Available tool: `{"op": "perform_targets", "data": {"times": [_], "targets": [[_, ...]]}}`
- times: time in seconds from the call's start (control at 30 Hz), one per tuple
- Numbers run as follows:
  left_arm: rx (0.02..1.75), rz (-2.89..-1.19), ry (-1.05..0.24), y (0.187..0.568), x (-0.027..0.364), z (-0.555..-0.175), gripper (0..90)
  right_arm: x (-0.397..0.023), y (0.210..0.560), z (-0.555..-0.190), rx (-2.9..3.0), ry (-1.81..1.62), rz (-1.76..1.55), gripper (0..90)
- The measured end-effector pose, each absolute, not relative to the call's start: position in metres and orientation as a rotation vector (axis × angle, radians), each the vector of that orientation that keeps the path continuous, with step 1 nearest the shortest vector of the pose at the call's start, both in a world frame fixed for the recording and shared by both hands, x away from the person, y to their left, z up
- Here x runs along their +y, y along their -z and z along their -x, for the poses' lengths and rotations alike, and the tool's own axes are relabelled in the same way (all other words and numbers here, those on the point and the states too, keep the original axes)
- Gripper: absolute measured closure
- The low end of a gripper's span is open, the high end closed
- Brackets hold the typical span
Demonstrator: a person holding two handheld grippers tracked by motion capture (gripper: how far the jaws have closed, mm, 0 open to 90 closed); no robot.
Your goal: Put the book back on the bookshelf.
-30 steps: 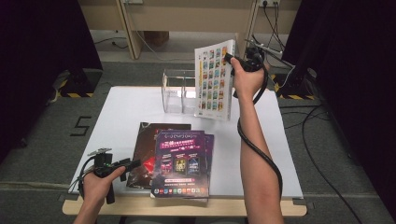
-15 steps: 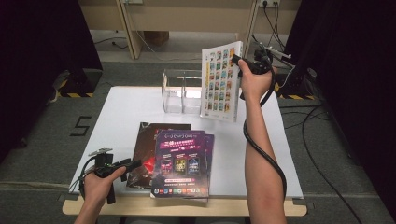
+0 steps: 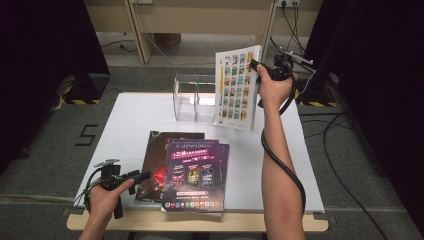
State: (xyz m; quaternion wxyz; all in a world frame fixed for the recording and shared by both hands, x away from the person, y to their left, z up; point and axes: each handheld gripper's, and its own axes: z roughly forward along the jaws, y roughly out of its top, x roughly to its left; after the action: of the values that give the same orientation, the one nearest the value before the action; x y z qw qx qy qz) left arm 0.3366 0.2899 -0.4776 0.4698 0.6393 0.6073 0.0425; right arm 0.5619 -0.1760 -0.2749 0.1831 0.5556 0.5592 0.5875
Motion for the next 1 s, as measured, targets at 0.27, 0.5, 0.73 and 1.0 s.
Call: {"op": "perform_targets", "data": {"times": [0.27,0.5,0.73,1.0], "targets": [[1.488,-1.570,-0.103,0.478,0.287,-0.337,37.3,-0.179,0.275,-0.558,1.582,-1.662,-1.555,74.0],[1.483,-1.576,-0.102,0.477,0.286,-0.337,37.4,-0.173,0.276,-0.559,1.570,-1.632,-1.560,74.0],[1.484,-1.569,-0.104,0.477,0.287,-0.337,37.4,-0.155,0.274,-0.563,1.558,-1.577,-1.522,74.0],[1.481,-1.565,-0.101,0.477,0.287,-0.337,37.4,-0.142,0.271,-0.569,1.533,-1.564,-1.505,74.0]]}}
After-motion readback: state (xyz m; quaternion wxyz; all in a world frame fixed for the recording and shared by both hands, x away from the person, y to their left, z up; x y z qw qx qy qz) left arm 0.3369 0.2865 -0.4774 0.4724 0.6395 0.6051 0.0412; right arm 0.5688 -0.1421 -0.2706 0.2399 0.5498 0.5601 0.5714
